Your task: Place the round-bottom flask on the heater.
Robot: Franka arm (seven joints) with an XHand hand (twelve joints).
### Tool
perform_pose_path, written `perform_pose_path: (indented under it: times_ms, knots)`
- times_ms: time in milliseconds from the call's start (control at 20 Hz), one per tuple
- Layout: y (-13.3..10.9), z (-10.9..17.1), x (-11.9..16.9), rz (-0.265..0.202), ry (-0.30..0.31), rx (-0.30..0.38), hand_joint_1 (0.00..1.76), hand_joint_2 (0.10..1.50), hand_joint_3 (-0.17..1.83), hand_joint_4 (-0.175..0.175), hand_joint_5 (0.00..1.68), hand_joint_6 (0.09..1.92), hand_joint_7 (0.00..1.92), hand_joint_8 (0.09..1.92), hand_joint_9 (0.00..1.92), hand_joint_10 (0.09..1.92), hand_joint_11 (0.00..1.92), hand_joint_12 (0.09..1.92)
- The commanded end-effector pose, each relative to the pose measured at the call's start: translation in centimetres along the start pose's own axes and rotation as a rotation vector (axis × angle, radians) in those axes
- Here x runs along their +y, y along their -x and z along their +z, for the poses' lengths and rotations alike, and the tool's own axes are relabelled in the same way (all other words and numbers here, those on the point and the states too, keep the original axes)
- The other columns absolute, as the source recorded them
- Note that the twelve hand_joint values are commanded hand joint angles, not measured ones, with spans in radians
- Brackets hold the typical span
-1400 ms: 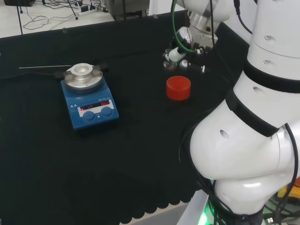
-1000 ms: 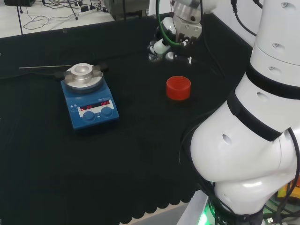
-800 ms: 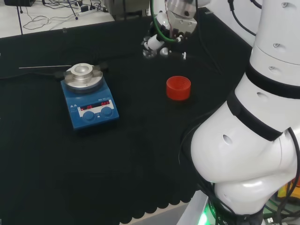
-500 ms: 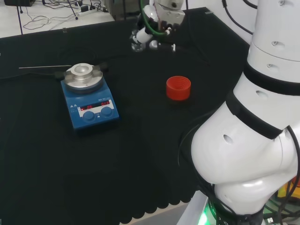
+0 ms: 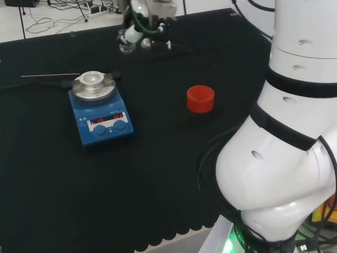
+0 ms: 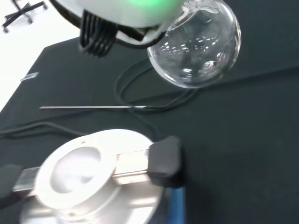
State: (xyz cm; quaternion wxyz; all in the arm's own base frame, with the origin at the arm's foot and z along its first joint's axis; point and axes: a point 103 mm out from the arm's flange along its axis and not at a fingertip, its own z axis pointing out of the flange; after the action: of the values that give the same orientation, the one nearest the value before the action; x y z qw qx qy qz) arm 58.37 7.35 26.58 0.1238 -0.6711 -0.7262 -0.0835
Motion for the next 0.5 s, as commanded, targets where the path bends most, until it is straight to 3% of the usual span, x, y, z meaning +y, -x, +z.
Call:
perform_pose_path:
  times_ms: [50,500]
  knots:
    - [-4.8,2.0,0.6,-0.071,-0.058,-0.02,1.14,0.64,0.84,-0.05,1.13,1.01,0.46,0.7,0.73,0.6,0.54,1.28]
    - [-7.5,3.3,1.0,-0.111,-0.087,-0.033,1.14,0.63,0.85,-0.055,1.14,1.0,0.46,0.71,0.73,0.59,0.54,1.28]
